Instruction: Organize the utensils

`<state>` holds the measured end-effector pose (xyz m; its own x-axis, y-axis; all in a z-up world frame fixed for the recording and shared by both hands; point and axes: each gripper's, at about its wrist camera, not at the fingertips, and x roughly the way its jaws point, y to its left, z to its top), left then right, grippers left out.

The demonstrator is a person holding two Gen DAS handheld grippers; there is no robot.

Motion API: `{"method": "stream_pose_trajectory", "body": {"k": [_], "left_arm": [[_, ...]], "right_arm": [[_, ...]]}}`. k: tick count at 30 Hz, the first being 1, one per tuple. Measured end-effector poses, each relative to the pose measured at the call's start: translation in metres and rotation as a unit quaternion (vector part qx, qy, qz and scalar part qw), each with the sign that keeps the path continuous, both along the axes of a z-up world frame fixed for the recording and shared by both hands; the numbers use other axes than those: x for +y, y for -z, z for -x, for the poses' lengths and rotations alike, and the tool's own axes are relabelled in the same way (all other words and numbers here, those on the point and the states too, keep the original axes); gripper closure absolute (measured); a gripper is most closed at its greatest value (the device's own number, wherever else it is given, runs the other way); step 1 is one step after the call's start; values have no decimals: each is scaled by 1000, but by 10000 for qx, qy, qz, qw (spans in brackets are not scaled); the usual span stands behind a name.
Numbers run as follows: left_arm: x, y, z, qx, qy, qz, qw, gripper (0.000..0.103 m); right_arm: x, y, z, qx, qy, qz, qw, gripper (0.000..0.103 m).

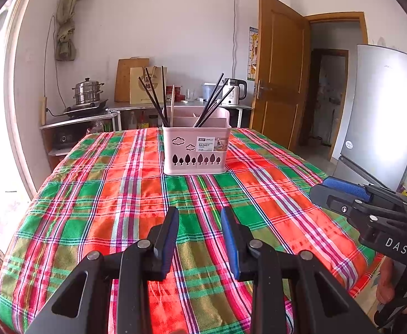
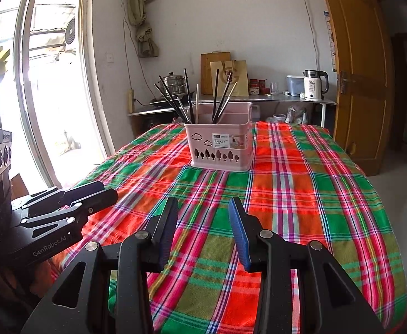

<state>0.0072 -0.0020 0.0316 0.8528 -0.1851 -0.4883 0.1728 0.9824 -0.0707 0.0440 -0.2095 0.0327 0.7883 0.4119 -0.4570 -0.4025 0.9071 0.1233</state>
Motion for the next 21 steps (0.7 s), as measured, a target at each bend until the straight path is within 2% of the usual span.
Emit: {"method": "stream_pose_trajectory", "body": {"k": [21], "left_arm": [[-3, 1, 1, 20, 12, 7, 10000, 72]], "right_arm": [[0, 1, -3, 54, -10, 3, 10000, 64]]}}
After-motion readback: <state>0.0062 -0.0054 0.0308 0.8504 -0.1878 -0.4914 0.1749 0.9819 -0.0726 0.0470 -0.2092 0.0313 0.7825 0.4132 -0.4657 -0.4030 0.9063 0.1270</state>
